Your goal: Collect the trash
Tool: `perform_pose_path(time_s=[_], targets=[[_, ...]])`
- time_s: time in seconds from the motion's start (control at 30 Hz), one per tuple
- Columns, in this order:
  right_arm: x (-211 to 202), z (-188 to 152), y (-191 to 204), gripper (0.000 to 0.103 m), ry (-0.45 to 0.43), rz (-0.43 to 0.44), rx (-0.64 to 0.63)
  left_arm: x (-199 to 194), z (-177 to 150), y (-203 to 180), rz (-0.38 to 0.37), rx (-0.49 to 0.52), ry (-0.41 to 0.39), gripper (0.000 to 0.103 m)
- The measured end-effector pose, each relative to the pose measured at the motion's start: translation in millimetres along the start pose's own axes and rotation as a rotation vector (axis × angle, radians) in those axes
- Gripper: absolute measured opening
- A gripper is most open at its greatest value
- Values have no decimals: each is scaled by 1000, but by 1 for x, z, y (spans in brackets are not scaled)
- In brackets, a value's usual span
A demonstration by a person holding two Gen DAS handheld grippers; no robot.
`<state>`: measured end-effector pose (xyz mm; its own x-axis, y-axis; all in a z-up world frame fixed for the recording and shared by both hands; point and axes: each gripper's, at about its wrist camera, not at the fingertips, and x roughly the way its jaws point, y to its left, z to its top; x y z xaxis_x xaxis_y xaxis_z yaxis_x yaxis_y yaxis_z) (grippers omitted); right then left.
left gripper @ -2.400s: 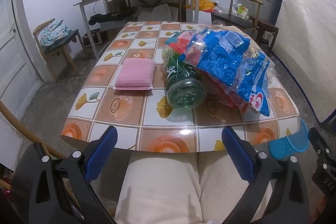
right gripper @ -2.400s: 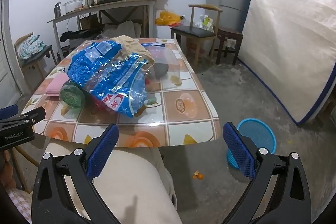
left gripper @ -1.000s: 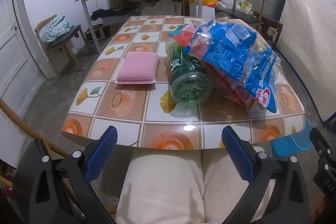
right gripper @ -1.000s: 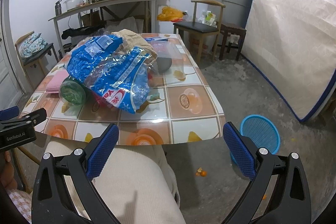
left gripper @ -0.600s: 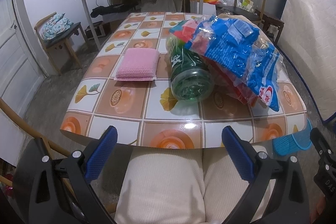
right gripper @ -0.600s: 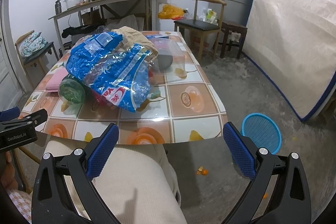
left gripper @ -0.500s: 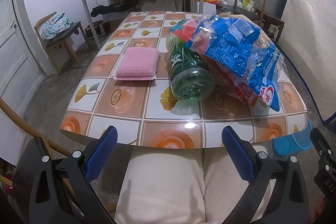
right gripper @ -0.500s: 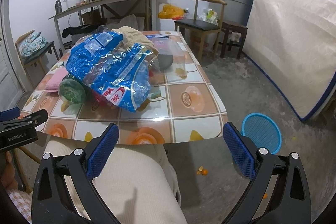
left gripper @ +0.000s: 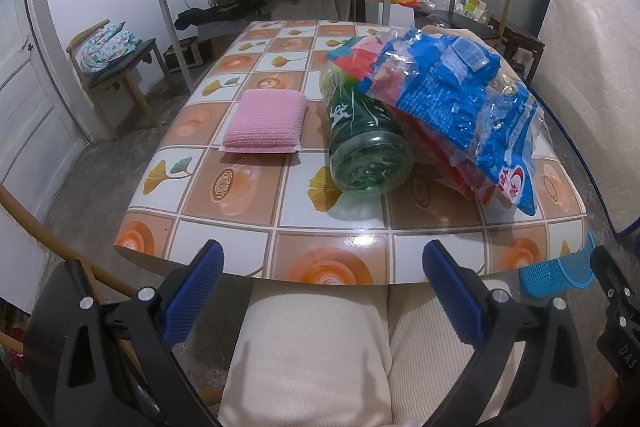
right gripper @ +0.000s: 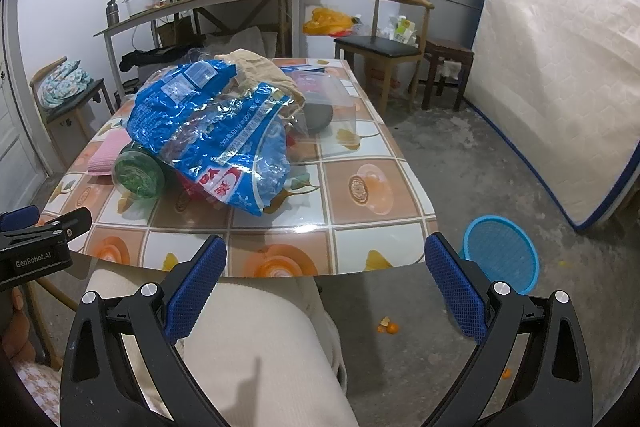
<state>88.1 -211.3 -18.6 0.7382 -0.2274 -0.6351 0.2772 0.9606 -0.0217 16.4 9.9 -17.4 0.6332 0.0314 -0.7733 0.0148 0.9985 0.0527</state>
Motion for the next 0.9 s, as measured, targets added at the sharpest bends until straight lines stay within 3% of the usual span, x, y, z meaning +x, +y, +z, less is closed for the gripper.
perform_pose_path(time_s=[0.4, 0.67, 0.73, 0.9], targets=[[7, 4, 2, 95, 40, 16, 10, 1, 3, 9, -12, -14, -12, 98], [20, 18, 1, 95, 110, 153, 43, 8, 12, 39, -9, -80, -31, 97], [21, 23, 3, 95, 107, 164, 33, 13, 16, 45, -30, -74, -41, 97], [26, 37, 8, 95, 76, 163, 9, 18, 33, 56, -191, -41, -121, 97]])
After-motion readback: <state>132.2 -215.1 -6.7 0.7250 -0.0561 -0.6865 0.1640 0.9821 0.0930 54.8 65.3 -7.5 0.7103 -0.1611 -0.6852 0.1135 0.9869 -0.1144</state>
